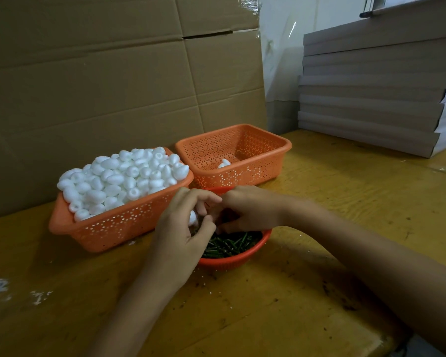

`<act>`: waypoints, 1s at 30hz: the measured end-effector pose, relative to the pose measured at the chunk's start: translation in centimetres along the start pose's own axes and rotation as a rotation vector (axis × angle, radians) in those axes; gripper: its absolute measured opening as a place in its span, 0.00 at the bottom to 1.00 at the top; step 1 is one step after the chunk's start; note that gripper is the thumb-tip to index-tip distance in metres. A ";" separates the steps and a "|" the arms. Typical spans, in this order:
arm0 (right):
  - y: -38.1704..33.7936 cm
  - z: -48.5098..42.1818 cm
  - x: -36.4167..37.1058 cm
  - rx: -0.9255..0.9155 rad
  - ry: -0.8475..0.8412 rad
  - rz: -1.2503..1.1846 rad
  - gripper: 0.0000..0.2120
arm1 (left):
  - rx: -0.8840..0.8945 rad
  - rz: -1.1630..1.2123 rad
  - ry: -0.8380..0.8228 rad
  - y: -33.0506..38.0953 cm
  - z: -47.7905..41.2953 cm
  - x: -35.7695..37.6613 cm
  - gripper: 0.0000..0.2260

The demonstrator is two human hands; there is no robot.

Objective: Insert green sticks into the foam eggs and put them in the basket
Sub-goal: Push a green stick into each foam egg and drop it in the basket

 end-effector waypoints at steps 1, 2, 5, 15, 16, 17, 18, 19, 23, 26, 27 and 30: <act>0.0 0.0 0.0 -0.001 -0.010 -0.001 0.12 | -0.042 0.030 -0.003 -0.3 0.0 -0.1 0.11; -0.1 0.1 0.1 -0.001 -0.022 -0.001 0.12 | -0.081 0.064 -0.001 -0.6 0.1 -0.2 0.11; -0.2 0.1 0.1 0.001 -0.041 -0.002 0.12 | -0.132 0.099 0.000 -0.9 0.1 -0.1 0.08; 0.1 -0.1 0.2 -0.009 -0.006 -0.005 0.11 | -0.054 0.051 -0.005 -0.7 0.1 0.1 0.14; 0.2 -0.1 0.2 -0.008 0.002 -0.007 0.10 | -0.041 0.049 -0.010 -0.6 0.1 0.1 0.13; 0.2 -0.1 0.2 -0.006 0.008 -0.005 0.10 | -0.023 0.042 -0.019 -0.4 0.0 0.2 0.12; 0.3 -0.2 0.3 -0.004 0.010 -0.001 0.10 | -0.009 0.037 -0.028 -0.4 0.0 0.3 0.12; 0.4 -0.2 0.4 -0.004 0.010 0.001 0.10 | -0.003 0.041 -0.035 -0.4 0.0 0.3 0.12; 0.2 -0.3 0.3 -0.022 0.026 -0.003 0.10 | -0.005 0.041 -0.037 -0.4 -0.1 0.2 0.10; 0.4 -0.3 0.4 -0.016 0.031 0.014 0.10 | -0.010 0.033 -0.024 -0.5 -0.1 0.0 0.11; 0.4 -0.3 0.4 -0.012 0.027 0.017 0.10 | -0.013 0.024 -0.020 -0.5 -0.2 0.0 0.12; 0.4 -0.3 0.4 -0.006 0.011 0.011 0.09 | -0.022 0.002 -0.015 -0.8 -0.2 0.0 0.15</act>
Point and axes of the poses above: each hand's wrist, its own z-axis away from the middle knuckle, its own x-axis out of the palm, y = z × x, the point moved 10 cm from there along -z, towards the middle knuckle, and after that the axes turned 11 degrees about y, right-handed, at the moved point
